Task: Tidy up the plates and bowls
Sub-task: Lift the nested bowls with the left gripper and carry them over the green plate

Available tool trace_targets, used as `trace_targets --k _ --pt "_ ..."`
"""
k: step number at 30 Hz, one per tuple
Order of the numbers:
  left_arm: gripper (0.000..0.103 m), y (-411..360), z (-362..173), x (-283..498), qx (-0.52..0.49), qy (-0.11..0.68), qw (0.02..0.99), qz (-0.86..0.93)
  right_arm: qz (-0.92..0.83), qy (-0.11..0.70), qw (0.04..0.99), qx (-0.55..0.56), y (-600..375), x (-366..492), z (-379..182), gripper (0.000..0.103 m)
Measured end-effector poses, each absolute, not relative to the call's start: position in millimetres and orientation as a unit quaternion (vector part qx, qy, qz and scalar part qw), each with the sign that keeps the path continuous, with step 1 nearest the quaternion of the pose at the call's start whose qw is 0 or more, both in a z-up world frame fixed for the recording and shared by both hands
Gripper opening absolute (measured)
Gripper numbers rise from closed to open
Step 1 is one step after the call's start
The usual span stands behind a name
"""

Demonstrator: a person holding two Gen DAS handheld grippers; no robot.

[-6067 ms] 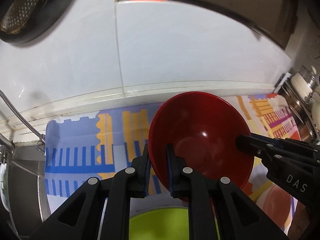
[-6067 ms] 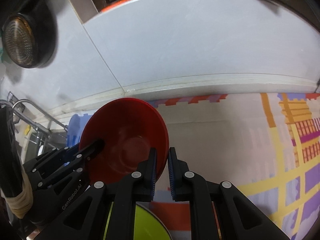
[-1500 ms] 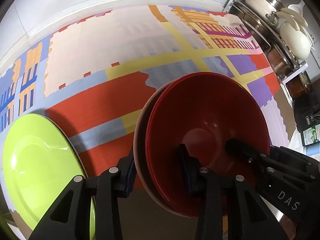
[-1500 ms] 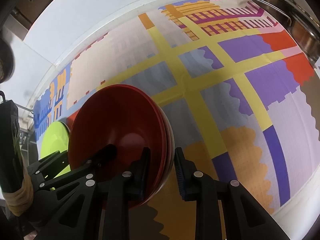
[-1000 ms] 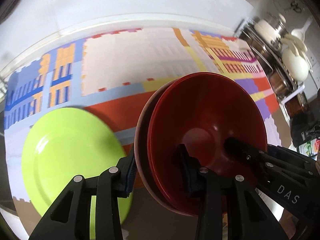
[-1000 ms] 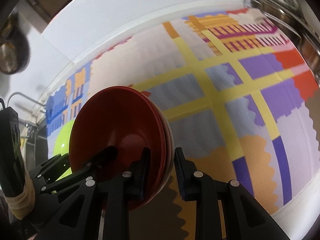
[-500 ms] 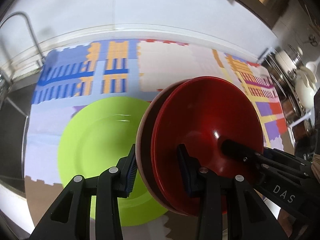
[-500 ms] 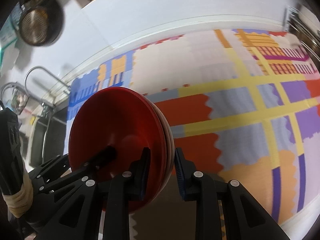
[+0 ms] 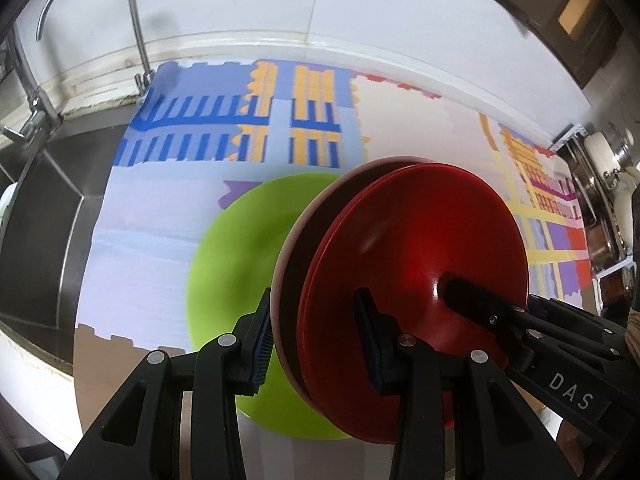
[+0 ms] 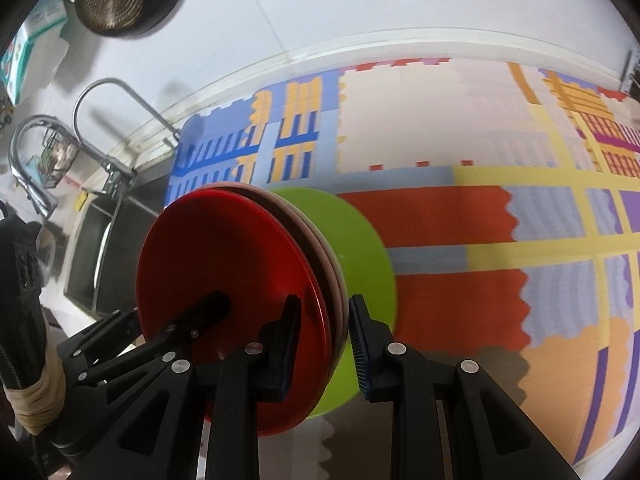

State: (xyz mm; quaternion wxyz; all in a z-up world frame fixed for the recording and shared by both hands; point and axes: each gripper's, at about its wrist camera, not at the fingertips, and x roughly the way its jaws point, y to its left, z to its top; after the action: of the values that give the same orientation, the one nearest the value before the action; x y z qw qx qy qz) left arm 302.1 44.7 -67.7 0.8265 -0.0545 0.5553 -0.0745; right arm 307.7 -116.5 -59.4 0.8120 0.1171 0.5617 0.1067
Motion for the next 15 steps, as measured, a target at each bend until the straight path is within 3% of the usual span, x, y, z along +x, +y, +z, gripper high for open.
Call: trace_targets --k 15 --pt "0.037 60.1 -96.9 315.1 -0.060 0.591 0.800 -0.079 0.094 0.592 0.793 0.112 -93.3 319.1 -82.2 0.026"
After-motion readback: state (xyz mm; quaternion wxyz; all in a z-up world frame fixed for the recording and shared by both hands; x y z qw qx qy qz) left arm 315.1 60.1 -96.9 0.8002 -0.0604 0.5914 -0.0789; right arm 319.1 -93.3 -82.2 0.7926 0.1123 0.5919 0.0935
